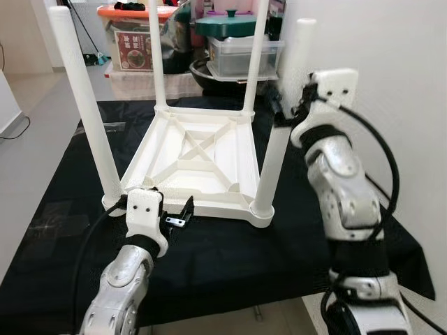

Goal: Building children table

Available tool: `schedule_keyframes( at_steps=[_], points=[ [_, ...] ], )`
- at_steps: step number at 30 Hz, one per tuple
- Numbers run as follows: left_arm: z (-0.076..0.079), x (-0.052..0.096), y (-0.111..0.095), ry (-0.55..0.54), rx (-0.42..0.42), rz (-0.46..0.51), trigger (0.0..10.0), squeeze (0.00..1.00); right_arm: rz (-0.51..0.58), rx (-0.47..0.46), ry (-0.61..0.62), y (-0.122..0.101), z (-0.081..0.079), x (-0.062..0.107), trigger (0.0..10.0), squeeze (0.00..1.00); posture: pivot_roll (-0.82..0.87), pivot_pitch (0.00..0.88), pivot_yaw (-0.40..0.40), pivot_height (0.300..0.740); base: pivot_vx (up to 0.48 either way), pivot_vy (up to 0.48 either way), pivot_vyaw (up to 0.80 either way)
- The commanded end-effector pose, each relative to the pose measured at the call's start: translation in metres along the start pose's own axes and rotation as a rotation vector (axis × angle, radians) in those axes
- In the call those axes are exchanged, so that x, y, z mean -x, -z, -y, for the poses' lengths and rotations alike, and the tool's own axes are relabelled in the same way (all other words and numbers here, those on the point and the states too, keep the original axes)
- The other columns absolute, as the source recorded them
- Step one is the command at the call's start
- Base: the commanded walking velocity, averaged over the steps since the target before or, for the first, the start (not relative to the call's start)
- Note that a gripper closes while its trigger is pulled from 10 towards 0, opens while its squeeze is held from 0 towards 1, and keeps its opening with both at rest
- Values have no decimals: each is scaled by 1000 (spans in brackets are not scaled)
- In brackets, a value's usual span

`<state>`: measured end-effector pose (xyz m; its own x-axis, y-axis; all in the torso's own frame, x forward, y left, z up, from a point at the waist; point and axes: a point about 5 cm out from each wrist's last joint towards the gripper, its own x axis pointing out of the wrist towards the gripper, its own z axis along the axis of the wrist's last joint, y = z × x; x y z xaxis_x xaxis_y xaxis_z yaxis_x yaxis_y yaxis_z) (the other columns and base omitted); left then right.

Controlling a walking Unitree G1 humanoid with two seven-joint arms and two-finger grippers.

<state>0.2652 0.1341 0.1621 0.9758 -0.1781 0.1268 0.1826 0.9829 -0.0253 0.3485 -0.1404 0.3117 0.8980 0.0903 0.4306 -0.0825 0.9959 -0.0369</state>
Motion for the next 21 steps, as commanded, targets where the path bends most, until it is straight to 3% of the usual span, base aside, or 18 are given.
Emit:
schedule_keyframes(
  at_steps=[1, 3, 4, 6, 7, 9, 10, 21],
  points=[
    [1, -1, 3, 4, -16, -10, 10000, 0, 4, 9, 23, -1, 4, -4, 10000, 0, 50, 0, -89, 740, 0, 0, 0],
    [0, -1, 3, 6, -18, -11, 10000, 0, 19, 10, 22, -4, 4, -7, 10000, 0, 51, 0, -90, 740, 0, 0, 0],
    [0, -2, 5, 7, -21, -15, 10000, 0, 51, 16, 8, -15, 5, -14, 5725, 0, 41, 0, -86, 740, 0, 0, 0],
    [0, -2, 5, 7, -21, -15, 10000, 0, 51, 16, 8, -15, 5, -14, 5725, 0, 41, 0, -86, 740, 0, 0, 0],
    [0, -3, 6, 9, -22, -16, 10000, 0, 57, 24, 1, -18, 6, -16, 3059, 0, 38, 0, -87, 740, 0, 0, 0],
    [0, -3, 6, 9, -22, -16, 10000, 0, 57, 24, 1, -18, 6, -16, 3059, 0, 38, 0, -87, 740, 0, 0, 0],
    [2, -4, 6, 12, -21, -16, 10000, 0, 45, 30, -11, -19, 6, -19, 0, 0, 36, 0, -87, 740, 0, 0, 0],
    [6, -6, 9, 21, -31, -20, 10000, 0, -144, -47, -83, 1, 7, -25, 0, 0, 25, 0, -93, 740, 0, 0, 0]
  ],
)
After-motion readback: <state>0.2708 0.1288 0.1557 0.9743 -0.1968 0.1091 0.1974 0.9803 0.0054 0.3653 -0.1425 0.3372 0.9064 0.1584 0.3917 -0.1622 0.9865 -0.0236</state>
